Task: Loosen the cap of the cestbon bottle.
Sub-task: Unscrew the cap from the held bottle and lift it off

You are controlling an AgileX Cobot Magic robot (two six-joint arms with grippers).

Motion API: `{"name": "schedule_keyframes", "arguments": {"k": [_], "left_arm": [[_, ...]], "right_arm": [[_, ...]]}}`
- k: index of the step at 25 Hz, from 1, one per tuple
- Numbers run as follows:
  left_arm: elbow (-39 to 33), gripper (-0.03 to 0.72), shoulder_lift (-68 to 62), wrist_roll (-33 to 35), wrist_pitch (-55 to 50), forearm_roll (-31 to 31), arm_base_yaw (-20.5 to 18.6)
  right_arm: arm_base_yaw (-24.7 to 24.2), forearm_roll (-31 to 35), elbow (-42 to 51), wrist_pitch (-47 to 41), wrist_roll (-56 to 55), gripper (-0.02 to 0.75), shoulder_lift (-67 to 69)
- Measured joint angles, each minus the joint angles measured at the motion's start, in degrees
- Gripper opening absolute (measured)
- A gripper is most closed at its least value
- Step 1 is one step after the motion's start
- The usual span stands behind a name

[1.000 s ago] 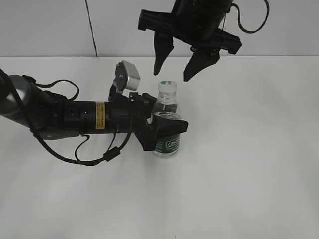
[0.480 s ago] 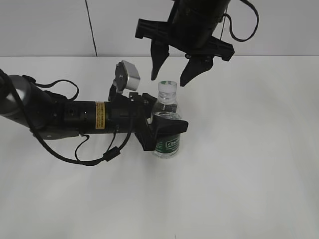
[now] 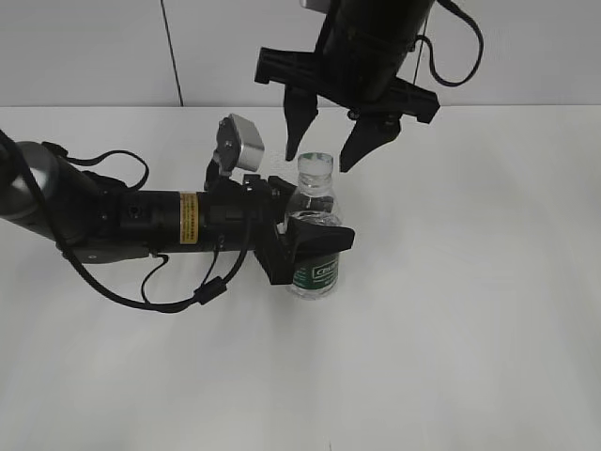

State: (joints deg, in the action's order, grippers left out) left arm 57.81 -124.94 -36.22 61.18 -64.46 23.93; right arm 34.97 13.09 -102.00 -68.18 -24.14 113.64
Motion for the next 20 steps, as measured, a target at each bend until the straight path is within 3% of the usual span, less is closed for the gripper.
{"name": "schedule_keyframes", "arguments": {"k": [14,20], "left_arm": [[0.0,0.434,0.0,0.0,0.0,0.0,0.0],[0.0,0.434,0.0,0.0,0.0,0.0,0.0]], "right_arm": [[0.0,0.84,0.0,-0.68,0.0,0.436,0.95],[0.0,0.87,0.0,-0.91,0.05,0.36,0.95]]}}
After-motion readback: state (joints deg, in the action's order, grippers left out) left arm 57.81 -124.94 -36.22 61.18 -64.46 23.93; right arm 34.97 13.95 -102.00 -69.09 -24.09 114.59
